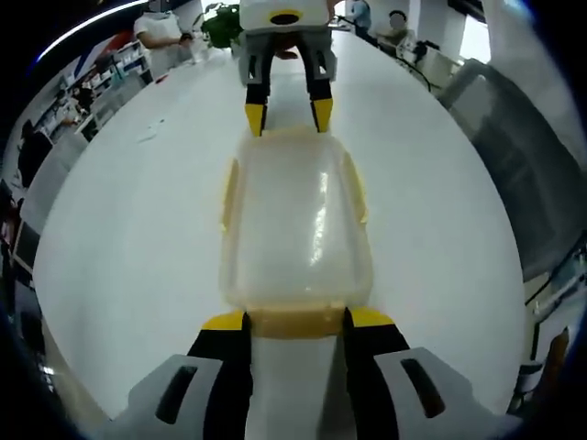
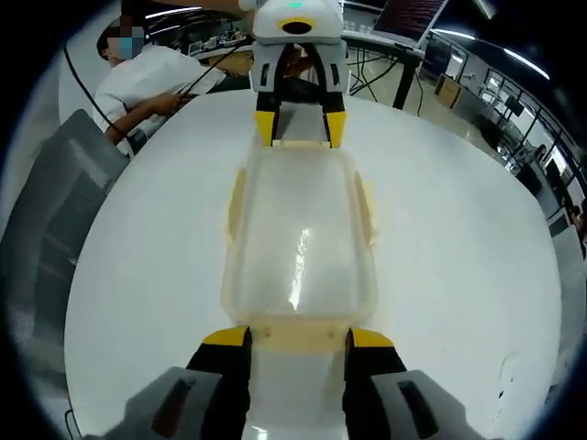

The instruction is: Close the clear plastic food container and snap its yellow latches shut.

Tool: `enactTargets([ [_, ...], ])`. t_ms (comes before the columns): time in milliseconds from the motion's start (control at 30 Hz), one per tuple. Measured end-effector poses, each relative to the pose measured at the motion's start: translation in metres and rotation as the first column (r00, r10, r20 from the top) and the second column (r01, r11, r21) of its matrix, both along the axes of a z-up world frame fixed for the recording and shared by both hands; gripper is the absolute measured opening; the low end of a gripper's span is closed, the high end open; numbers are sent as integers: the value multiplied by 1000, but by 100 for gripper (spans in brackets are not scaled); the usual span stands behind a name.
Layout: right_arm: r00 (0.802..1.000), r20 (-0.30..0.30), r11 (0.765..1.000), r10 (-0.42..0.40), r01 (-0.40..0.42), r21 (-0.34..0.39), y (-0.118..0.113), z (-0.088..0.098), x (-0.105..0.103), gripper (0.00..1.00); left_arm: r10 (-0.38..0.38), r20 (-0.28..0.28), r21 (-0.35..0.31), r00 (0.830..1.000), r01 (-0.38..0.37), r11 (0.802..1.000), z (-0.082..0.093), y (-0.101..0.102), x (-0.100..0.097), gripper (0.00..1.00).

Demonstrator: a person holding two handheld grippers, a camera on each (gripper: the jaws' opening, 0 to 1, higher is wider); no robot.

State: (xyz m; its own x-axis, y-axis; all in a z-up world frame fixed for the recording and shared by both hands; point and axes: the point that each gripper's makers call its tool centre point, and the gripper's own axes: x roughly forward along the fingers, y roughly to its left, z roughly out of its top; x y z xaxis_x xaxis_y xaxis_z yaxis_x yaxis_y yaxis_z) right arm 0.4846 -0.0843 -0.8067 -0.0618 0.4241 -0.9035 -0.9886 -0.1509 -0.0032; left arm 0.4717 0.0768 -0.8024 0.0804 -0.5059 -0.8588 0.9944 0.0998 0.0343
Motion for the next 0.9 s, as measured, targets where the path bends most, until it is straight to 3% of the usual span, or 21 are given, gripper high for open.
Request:
enactTargets([
  [600, 1000, -3, 999, 6, -6, -53, 0, -1, 1, 38, 16, -20, 26, 1000, -15, 1000, 0, -2, -1, 39],
  [900, 1000, -4, 998, 0, 0, -70, 0, 0, 1, 36, 24, -22, -3, 999, -24, 1000, 1, -1, -1, 38],
])
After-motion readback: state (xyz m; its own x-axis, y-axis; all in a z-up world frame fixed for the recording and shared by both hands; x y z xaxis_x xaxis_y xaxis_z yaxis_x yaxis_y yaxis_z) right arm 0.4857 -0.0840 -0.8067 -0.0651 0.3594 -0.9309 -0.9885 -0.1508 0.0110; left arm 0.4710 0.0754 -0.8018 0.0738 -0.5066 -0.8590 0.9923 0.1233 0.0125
